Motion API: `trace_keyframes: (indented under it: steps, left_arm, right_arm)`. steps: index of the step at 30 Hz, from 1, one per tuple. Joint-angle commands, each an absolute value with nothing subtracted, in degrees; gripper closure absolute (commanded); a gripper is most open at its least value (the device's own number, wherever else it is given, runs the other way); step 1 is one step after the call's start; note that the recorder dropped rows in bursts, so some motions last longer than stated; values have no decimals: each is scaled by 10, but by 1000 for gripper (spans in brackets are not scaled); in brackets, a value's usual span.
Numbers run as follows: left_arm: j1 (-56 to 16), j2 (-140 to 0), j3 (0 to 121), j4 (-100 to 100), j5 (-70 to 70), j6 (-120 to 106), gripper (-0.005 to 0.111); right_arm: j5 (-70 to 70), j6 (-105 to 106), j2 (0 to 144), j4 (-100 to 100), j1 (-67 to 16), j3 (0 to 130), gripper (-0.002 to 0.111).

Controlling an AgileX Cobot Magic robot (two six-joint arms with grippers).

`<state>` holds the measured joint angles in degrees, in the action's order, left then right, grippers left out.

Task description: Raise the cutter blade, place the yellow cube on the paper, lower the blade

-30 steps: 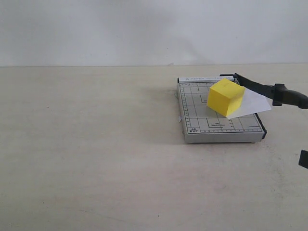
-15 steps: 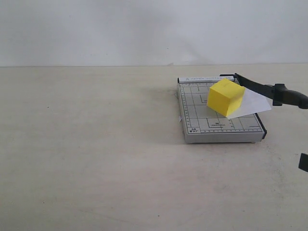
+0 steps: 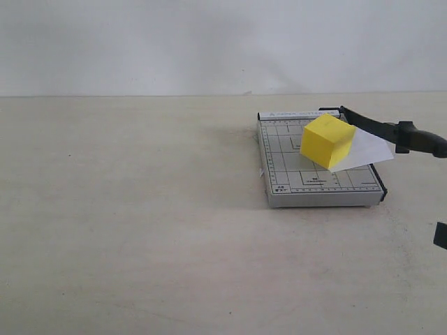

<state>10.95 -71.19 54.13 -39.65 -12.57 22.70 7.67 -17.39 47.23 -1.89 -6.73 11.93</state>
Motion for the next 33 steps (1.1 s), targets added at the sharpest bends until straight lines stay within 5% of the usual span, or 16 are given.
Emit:
trace_keyframes:
  steps: [1, 12, 17, 25, 33]
  left_arm:
    - [69, -645, 414, -287, -254, 220, 102]
    - [81, -395, 175, -36, -316, 213, 102]
    - [80, -283, 90, -192, -238, 162, 102]
    - [80, -257, 2, -144, -48, 245, 102]
    - [33, -218, 0, -252, -131, 226, 102]
  right_arm:
    - [70, -170, 473, -19, -65, 121, 108]
    - [70, -159, 473, -19, -65, 121, 108]
    - [67, -159, 473, -19, -65, 121, 108]
    - [58, -140, 473, -19, -65, 121, 108]
    - [54, -129, 473, -19, -65, 121, 108]
